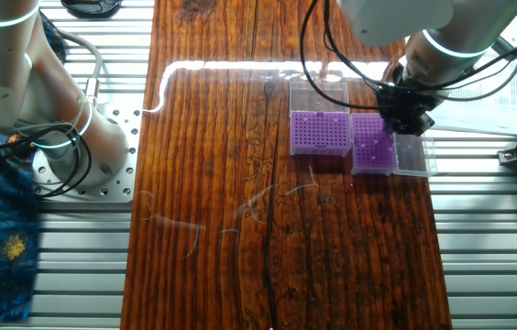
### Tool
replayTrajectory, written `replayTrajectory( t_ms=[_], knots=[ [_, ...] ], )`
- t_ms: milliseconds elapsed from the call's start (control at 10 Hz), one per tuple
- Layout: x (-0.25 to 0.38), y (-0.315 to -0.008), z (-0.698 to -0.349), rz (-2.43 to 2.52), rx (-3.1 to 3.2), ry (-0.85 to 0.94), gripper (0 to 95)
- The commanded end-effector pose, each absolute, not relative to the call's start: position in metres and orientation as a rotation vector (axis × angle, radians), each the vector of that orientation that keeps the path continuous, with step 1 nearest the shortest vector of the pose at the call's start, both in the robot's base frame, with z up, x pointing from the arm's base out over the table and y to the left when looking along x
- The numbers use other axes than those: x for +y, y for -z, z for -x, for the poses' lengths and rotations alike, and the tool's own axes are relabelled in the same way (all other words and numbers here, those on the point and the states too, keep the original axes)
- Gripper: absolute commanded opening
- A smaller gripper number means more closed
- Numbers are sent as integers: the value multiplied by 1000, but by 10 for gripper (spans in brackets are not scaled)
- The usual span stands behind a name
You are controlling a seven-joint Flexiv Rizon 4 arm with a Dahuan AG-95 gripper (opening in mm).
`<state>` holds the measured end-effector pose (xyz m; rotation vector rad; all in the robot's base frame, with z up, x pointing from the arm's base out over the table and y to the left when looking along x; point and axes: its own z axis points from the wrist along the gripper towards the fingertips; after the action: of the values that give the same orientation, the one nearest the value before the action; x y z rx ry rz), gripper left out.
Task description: Transfer all small pipette tips from one holder to another
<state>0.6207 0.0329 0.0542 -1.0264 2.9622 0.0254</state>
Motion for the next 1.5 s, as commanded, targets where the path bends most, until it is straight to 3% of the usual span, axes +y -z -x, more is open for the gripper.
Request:
replayTrajectory(
  t_ms=[100,500,600,1500],
  knots=[
    [33,-54,-621,1030,2960,-27,190],
    [33,-54,-621,1028,2960,-26,190],
    [33,-54,-621,1025,2962,-25,0],
    [33,-59,-621,1022,2962,-23,0]
  ],
)
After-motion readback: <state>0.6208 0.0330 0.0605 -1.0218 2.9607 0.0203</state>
